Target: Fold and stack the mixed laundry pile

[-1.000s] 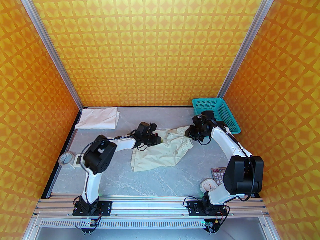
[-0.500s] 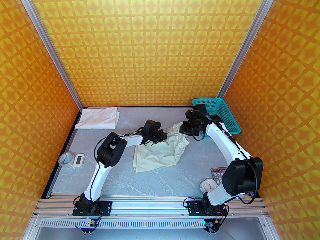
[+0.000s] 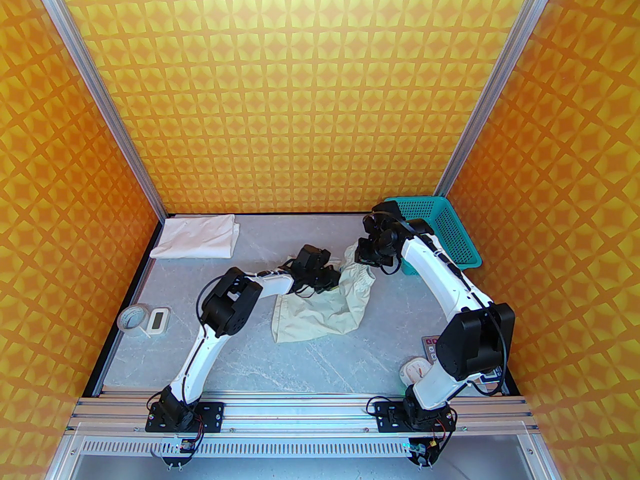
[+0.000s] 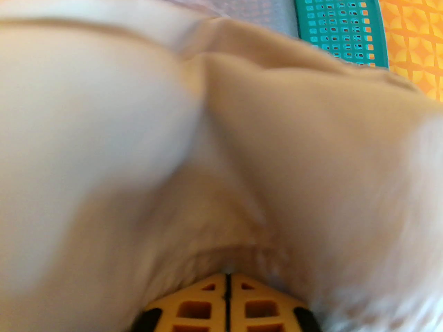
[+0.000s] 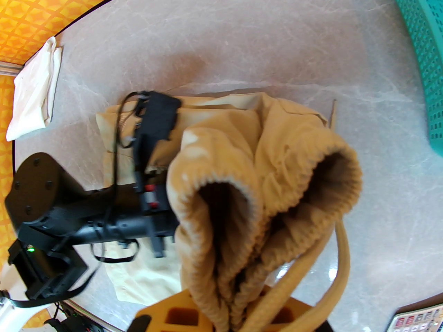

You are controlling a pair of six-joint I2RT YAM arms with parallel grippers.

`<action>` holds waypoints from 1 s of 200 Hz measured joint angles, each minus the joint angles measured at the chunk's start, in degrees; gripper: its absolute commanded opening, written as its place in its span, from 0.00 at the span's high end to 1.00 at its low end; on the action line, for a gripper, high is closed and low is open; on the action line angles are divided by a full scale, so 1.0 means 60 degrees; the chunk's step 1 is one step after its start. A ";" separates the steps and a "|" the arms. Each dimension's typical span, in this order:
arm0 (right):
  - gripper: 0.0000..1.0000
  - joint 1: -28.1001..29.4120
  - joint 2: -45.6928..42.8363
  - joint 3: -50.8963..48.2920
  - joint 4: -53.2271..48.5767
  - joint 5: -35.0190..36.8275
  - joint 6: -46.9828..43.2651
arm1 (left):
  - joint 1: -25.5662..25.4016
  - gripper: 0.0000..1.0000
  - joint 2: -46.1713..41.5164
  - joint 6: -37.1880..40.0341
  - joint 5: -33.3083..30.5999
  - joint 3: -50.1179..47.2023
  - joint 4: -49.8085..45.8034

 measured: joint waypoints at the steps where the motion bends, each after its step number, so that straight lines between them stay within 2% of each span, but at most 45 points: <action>1: 0.87 -0.0004 0.0000 0.0007 -0.0011 0.0015 -0.0018 | 0.0007 0.88 -0.0025 0.0018 0.0000 -0.0015 -0.0015; 46: 0.88 -0.0076 0.0004 0.0040 -0.0124 0.0186 -0.0204 | 0.0492 0.90 -0.1770 0.0514 -0.0091 -0.1024 -0.0339; 77: 0.89 -0.0076 0.0066 0.0040 -0.0131 0.0186 -0.0204 | 0.0262 0.96 -0.2357 0.0492 -0.0098 -0.1668 -0.0317; 140: 0.89 -0.0076 0.0117 0.0040 -0.0022 0.0080 -0.0200 | -0.0627 0.99 -0.1526 -0.0106 -0.0051 -0.1905 -0.0142; 200: 0.90 -0.0076 0.0856 0.0856 -0.0120 0.0087 -0.0200 | -0.0852 0.99 -0.0430 -0.0291 0.0138 -0.0495 -0.0302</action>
